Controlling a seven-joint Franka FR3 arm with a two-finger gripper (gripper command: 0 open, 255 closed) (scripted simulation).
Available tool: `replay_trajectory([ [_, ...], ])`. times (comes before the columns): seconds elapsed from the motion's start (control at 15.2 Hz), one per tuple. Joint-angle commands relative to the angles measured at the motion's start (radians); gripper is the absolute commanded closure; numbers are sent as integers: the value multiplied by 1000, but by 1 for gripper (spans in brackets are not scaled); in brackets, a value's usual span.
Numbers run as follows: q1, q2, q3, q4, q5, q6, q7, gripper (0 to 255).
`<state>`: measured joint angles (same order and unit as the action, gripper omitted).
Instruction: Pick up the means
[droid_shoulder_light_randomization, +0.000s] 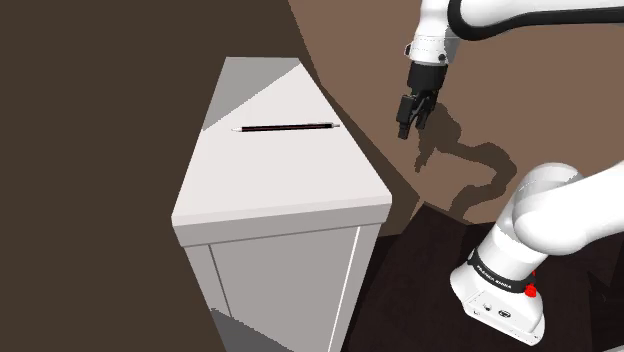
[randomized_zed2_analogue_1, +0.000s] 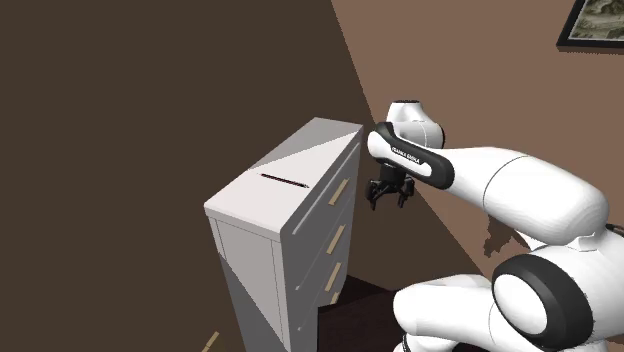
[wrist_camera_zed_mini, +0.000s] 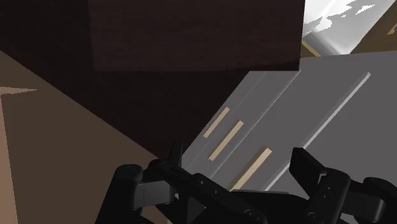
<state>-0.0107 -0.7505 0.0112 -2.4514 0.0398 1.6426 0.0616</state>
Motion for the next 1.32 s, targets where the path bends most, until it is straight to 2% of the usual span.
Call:
replay_trajectory([
  [0.0,0,0,0,0,0,0,0,0],
  [0.59,146,227,75,283,37,-51,-163,0],
  [1.25,278,432,177,610,54,-161,-333,0],
])
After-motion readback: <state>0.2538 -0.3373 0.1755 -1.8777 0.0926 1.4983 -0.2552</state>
